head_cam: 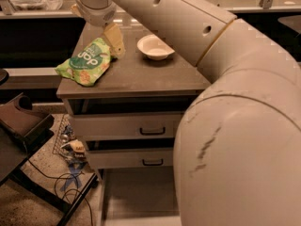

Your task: Place green rice chip bag into bottom drawer

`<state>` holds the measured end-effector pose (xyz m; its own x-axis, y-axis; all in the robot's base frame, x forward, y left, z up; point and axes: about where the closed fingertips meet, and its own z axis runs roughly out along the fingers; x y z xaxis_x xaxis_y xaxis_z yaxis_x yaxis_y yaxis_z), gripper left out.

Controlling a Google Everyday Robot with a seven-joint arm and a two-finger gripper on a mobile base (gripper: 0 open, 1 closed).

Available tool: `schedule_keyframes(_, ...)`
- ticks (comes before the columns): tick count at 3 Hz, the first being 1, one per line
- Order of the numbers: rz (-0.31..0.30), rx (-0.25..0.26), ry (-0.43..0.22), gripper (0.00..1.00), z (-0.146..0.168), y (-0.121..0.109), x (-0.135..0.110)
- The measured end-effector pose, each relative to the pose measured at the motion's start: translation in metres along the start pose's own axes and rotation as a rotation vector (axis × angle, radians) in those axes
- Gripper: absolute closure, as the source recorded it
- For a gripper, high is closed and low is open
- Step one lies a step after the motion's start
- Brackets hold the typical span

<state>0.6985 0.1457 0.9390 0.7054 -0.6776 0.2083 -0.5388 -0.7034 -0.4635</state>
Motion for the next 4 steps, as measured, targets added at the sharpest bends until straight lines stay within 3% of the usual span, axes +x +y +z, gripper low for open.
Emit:
schedule_keyframes(1, -0.002, -0.001, -0.002, 0.0, 0.001, 0.0, -0.001)
schedule_keyframes(2, -0.015, -0.023, -0.027, 0.0, 0.028, -0.007, 0.004)
schedule_keyframes(3, -0.023, -0.045, -0.058, 0.0, 0.067, -0.015, 0.015)
schedule_keyframes(4, -0.052, -0.109, -0.104, 0.0, 0.113, -0.016, 0.014)
